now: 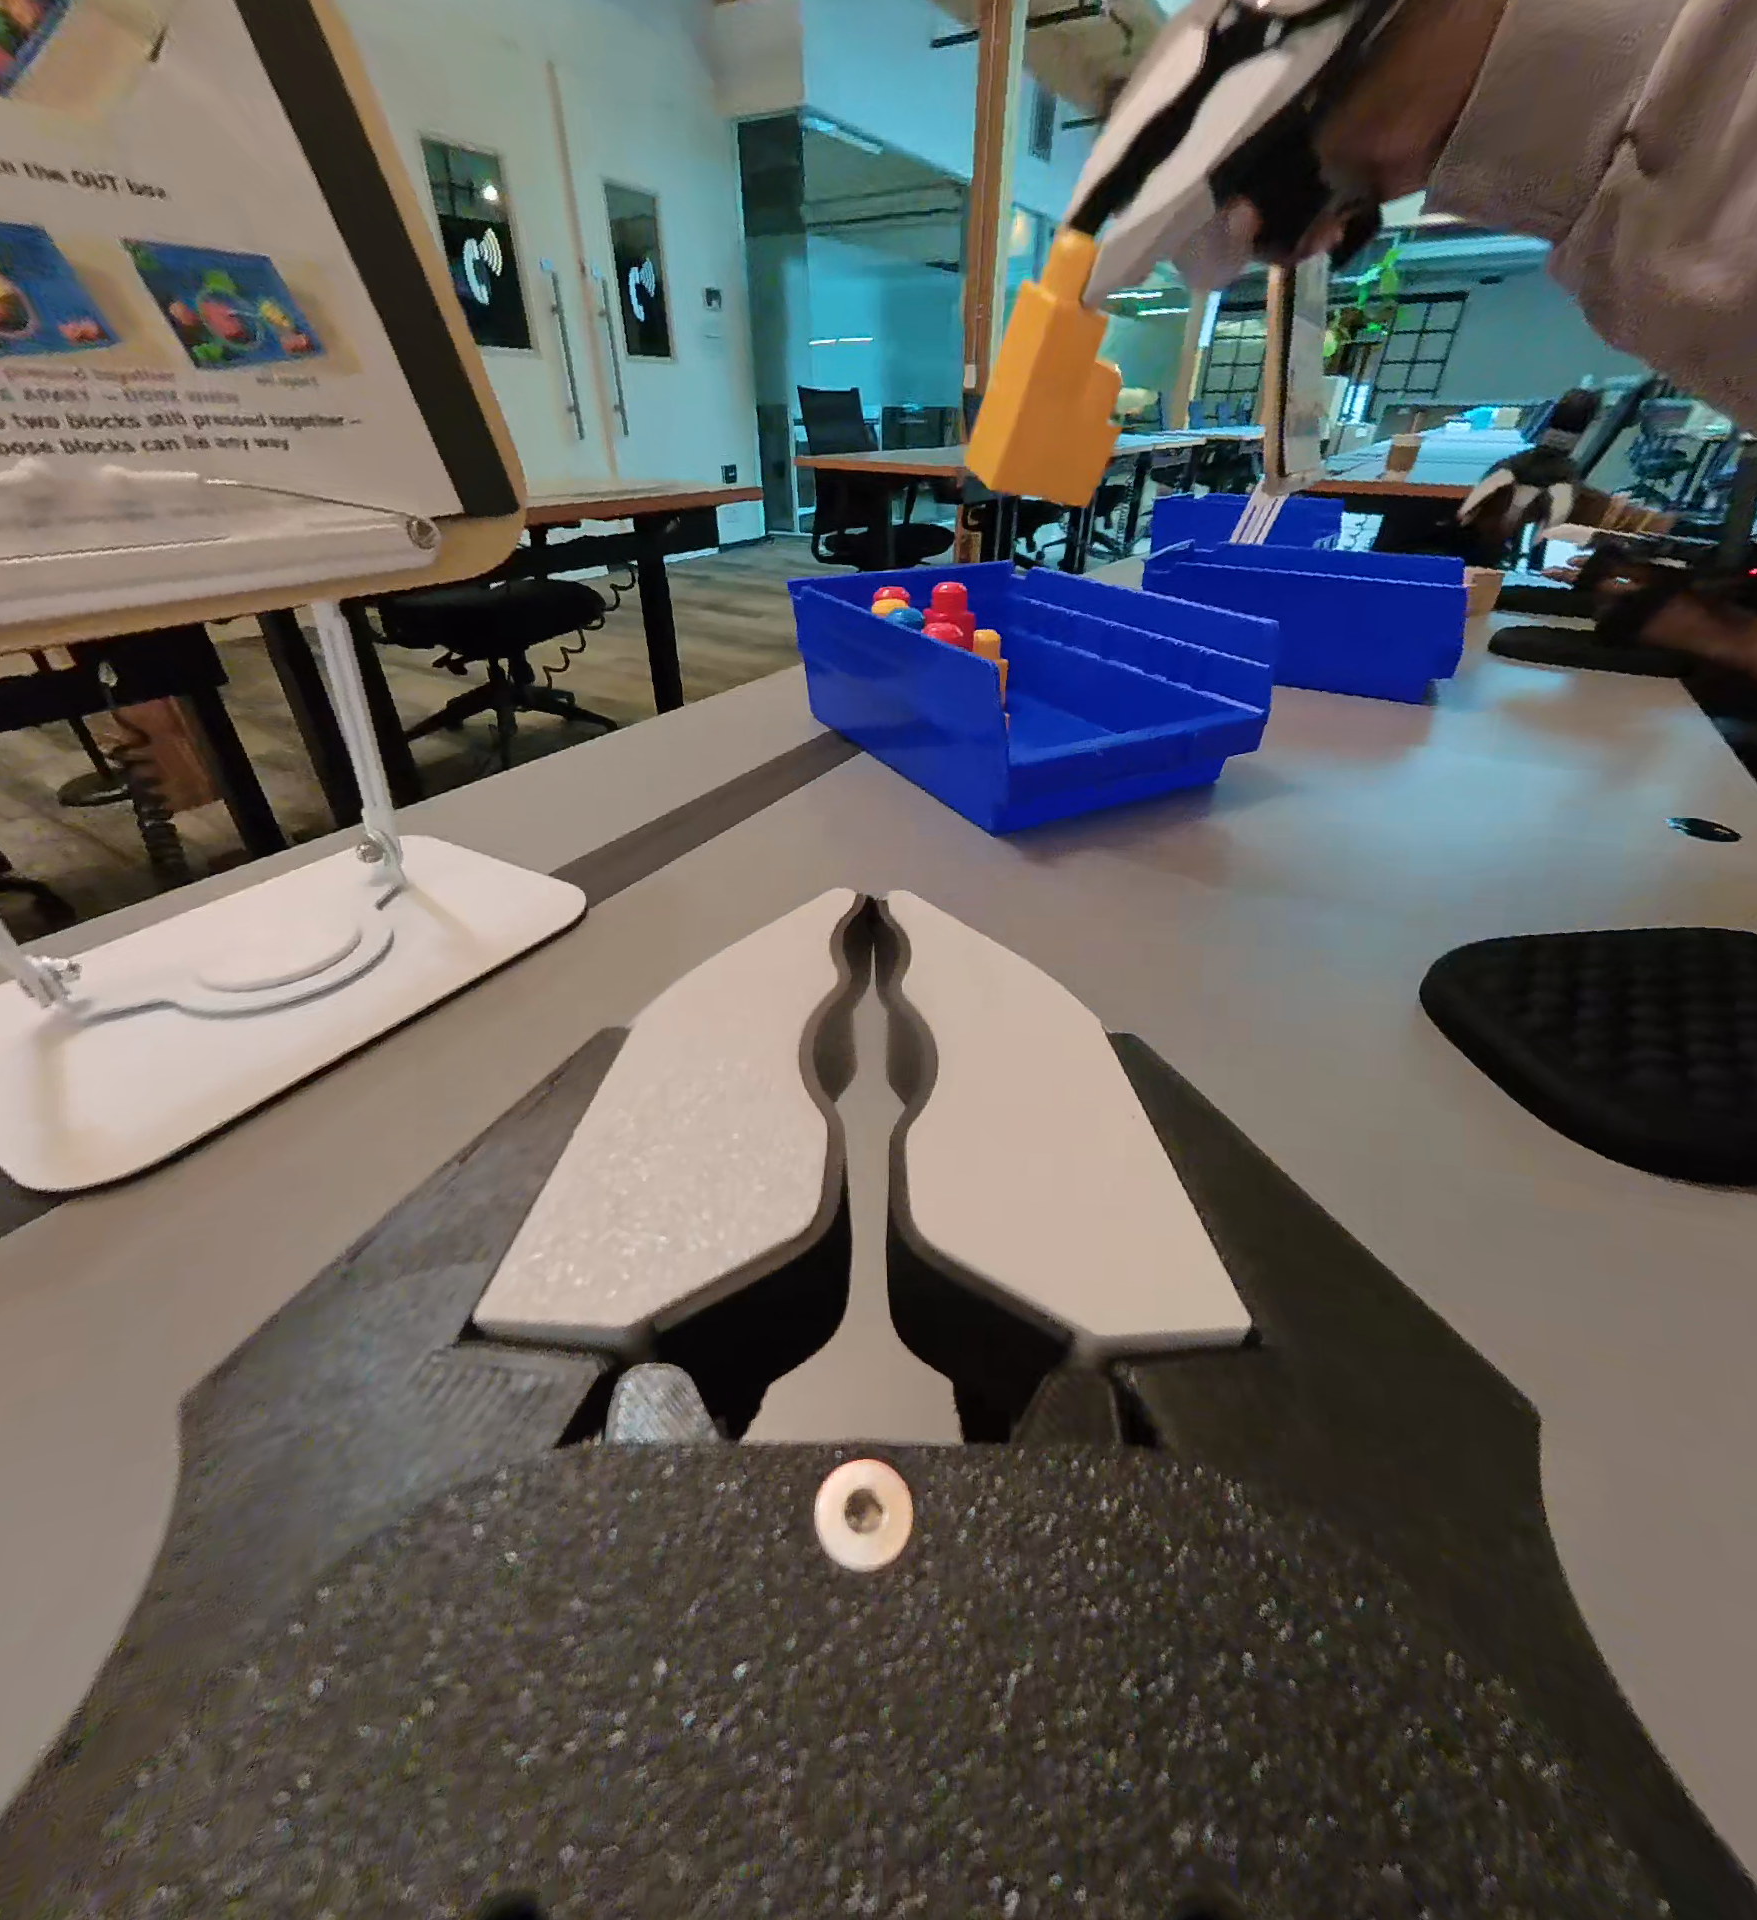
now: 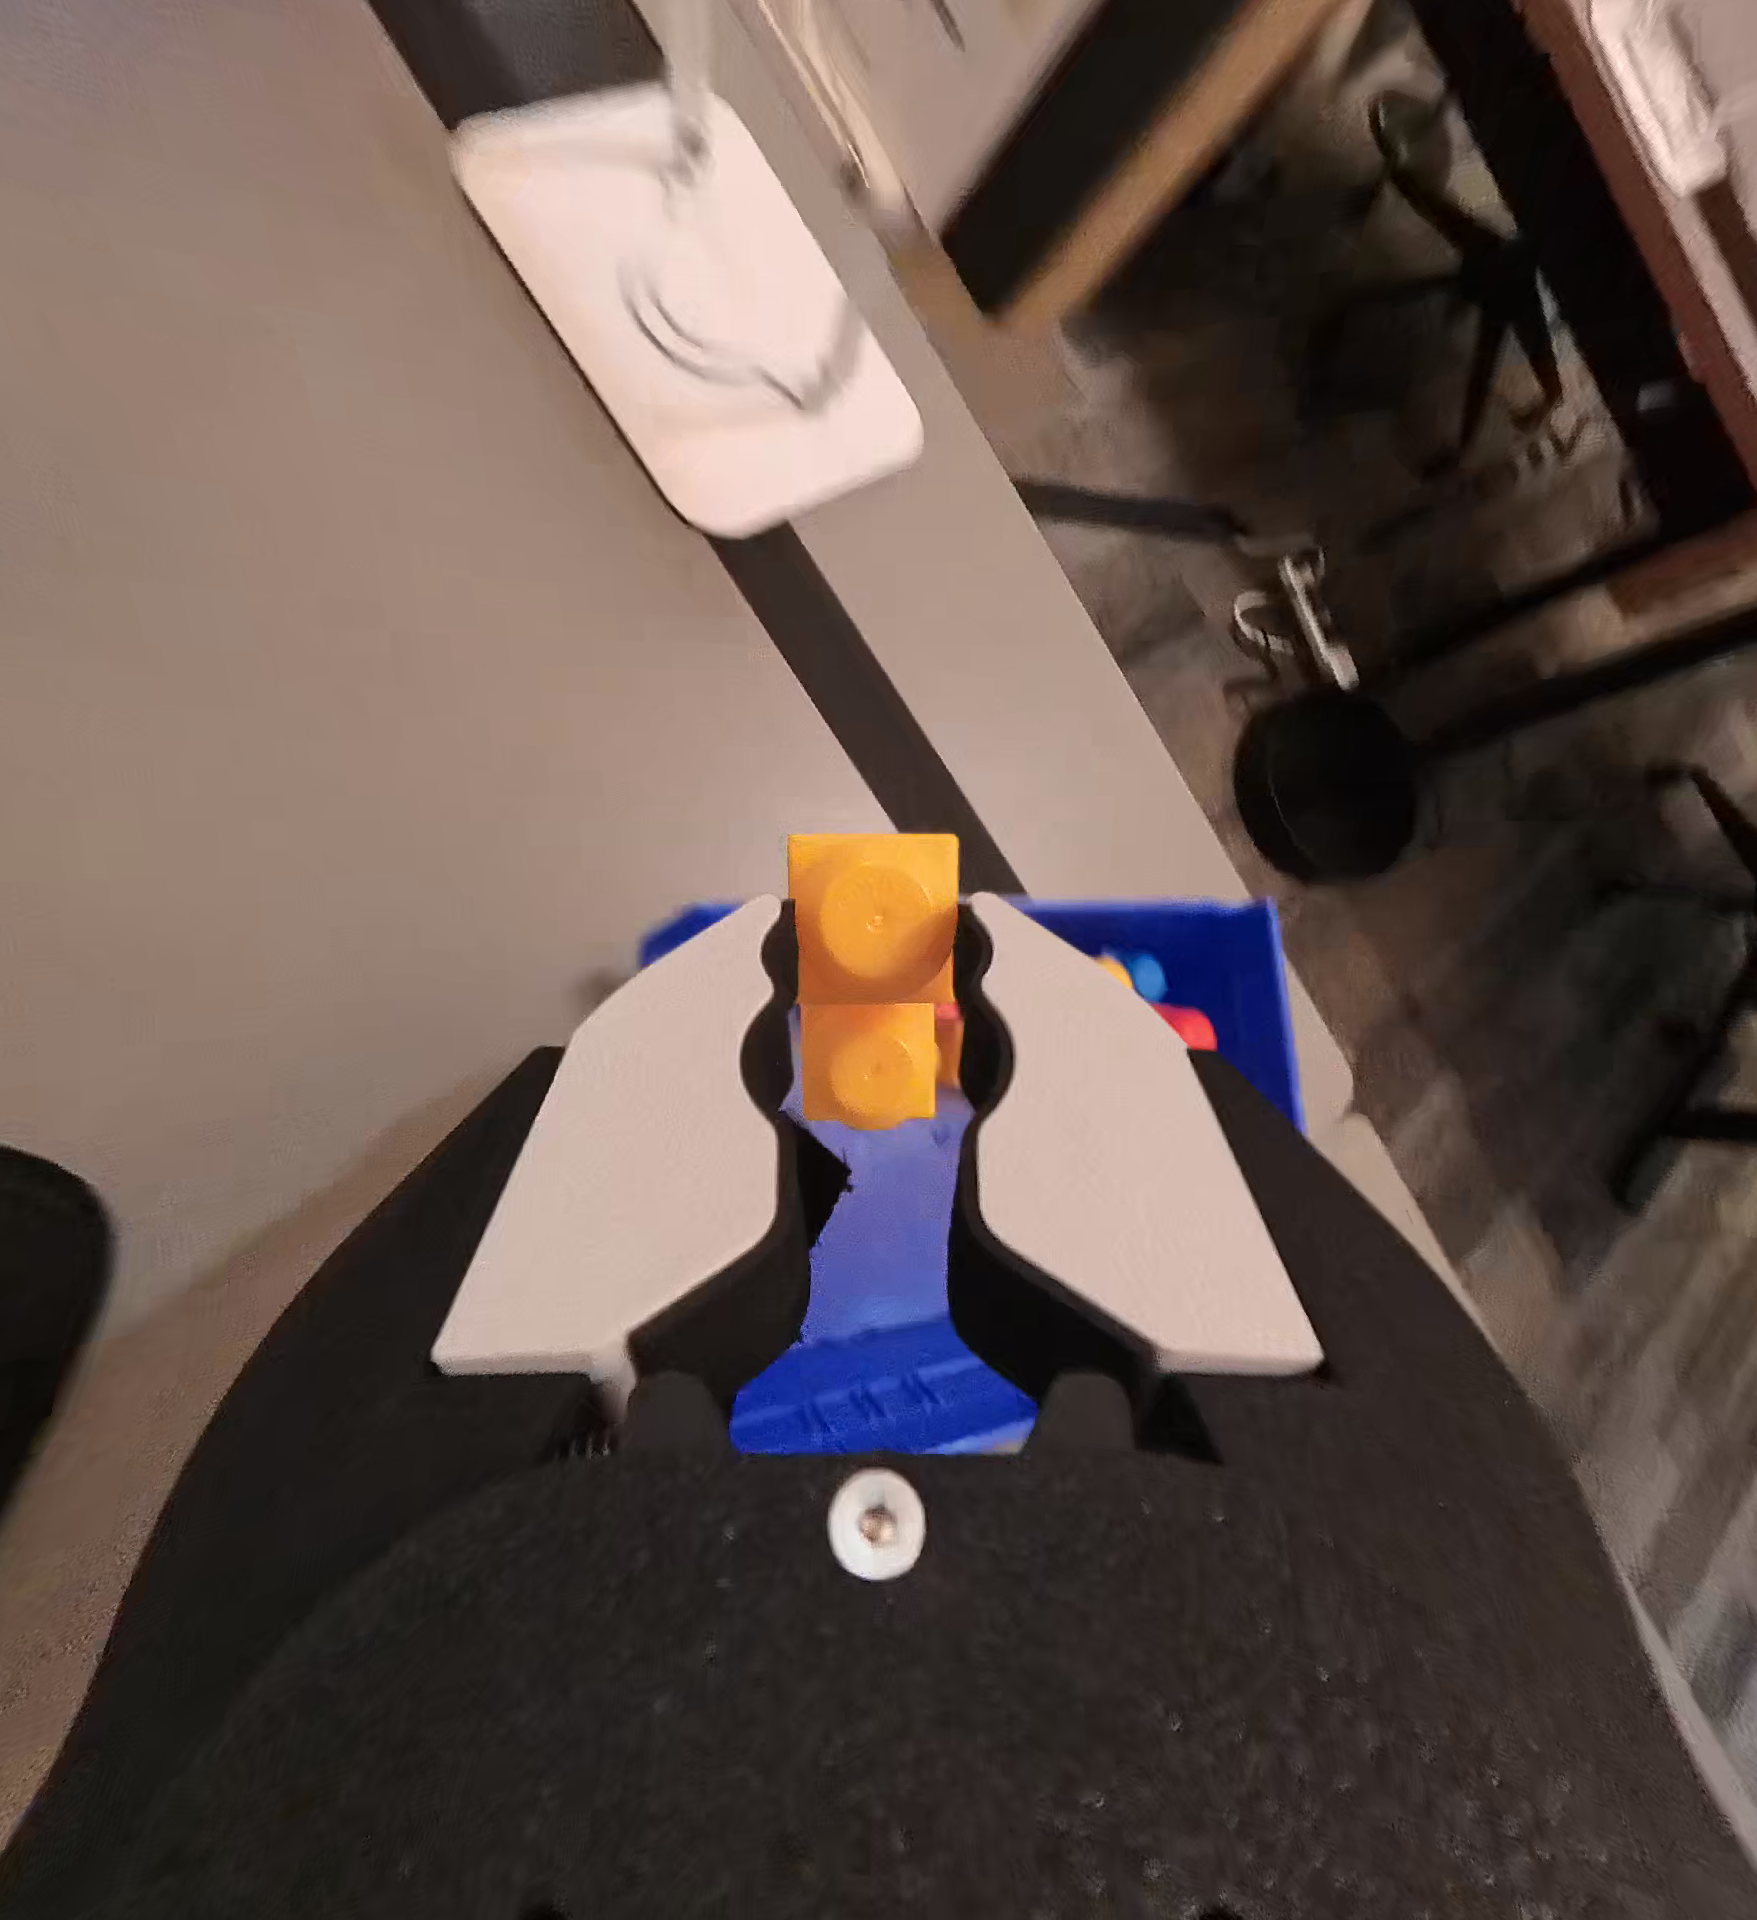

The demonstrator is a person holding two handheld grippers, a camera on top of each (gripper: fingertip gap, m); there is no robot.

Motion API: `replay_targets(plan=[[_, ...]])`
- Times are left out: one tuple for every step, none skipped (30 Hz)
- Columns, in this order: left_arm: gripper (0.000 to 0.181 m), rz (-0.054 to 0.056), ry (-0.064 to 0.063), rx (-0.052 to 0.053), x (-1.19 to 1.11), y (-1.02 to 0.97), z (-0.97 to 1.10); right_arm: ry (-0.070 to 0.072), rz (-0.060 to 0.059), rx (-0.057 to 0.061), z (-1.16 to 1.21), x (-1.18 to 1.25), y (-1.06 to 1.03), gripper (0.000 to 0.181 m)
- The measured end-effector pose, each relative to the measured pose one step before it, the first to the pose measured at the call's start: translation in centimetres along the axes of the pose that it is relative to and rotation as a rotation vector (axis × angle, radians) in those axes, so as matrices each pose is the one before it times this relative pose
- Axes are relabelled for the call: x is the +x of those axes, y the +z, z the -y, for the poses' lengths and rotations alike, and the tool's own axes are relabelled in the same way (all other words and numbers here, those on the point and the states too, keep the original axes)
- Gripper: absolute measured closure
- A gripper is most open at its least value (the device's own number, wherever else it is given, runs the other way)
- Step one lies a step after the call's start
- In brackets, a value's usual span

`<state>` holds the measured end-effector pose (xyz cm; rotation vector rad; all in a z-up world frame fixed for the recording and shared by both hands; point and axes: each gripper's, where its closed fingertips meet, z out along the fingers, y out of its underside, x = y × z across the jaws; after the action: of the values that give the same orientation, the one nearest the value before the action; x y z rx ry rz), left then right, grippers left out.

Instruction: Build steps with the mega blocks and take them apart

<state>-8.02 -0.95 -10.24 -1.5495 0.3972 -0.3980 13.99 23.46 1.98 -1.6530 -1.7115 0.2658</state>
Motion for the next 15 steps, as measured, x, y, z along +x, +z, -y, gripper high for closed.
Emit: replay_targets(plan=[[0.181, 0.0063, -0.0032, -0.0047, -0.19, -0.025, -0.12, 0.0211, -0.0169, -0.031, -1.812, 1.25, 0.646, 0.153], [0.181, 0.0105, 0.0032, -0.0051, -0.218, -0.034, -0.125, 0.0227, -0.0125, -0.0265, -1.737, 1.143, 0.784, 0.153], [0.181, 0.0146, 0.0054, -0.0022, -0.251, -0.039, -0.089, 0.0228, -0.0057, -0.0219, -1.637, 0.986, 0.899, 0.153], [0.181, 0.0136, 0.0019, -0.0008, -0.244, -0.056, -0.072, 0.0281, -0.0032, -0.0233, -1.586, 0.899, 0.974, 0.153], [0.181, 0.0098, -0.0017, 0.001, -0.205, -0.058, -0.049, 0.0276, -0.0001, -0.0236, -1.503, 0.815, 1.044, 0.153], [0.181, 0.0102, -0.003, 0.0035, -0.242, -0.071, -0.007, 0.0214, 0.0029, -0.0218, -1.394, 0.715, 1.077, 0.153], [0.181, 0.0097, -0.0036, 0.0036, -0.26, -0.082, 0.014, 0.0173, 0.0037, -0.0207, -1.266, 0.639, 1.056, 0.153], [0.181, 0.0088, -0.0043, 0.0036, -0.254, -0.085, 0.036, 0.0179, 0.008, -0.0225, -1.181, 0.541, 1.033, 0.153], [0.181, 0.0121, -0.002, 0.0057, -0.301, -0.097, 0.073, 0.0183, 0.0088, -0.0182, -1.015, 0.491, 1.003, 0.153], [0.181, 0.0141, 0.0015, 0.0068, -0.314, -0.103, 0.078, 0.0142, 0.0062, -0.0112, -0.823, 0.447, 0.966, 0.153], [0.181, 0.0121, 0.0018, 0.004, -0.28, -0.073, 0.043, 0.0094, 0.005, -0.0087, -0.681, 0.381, 0.933, 0.153], [0.181, 0.0115, 0.0012, 0.0021, -0.249, -0.055, 0.008, 0.0073, 0.002, -0.0088, -0.556, 0.345, 0.902, 0.153], [0.181, 0.0107, 0.0012, 0.0016, -0.21, -0.025, -0.019, 0.004, 0.0055, -0.0115, -0.448, 0.246, 0.845, 0.153], [0.181, 0.0063, 0.0, -0.0016, -0.13, 0.002, -0.081, -0.0003, 0.0062, -0.0114, -0.303, 0.19, 0.783, 0.153], [0.181, 0.002, -0.0014, -0.0061, -0.047, 0.04, -0.15, -0.0052, 0.0039, -0.0093, -0.161, 0.198, 0.678, 0.153]])
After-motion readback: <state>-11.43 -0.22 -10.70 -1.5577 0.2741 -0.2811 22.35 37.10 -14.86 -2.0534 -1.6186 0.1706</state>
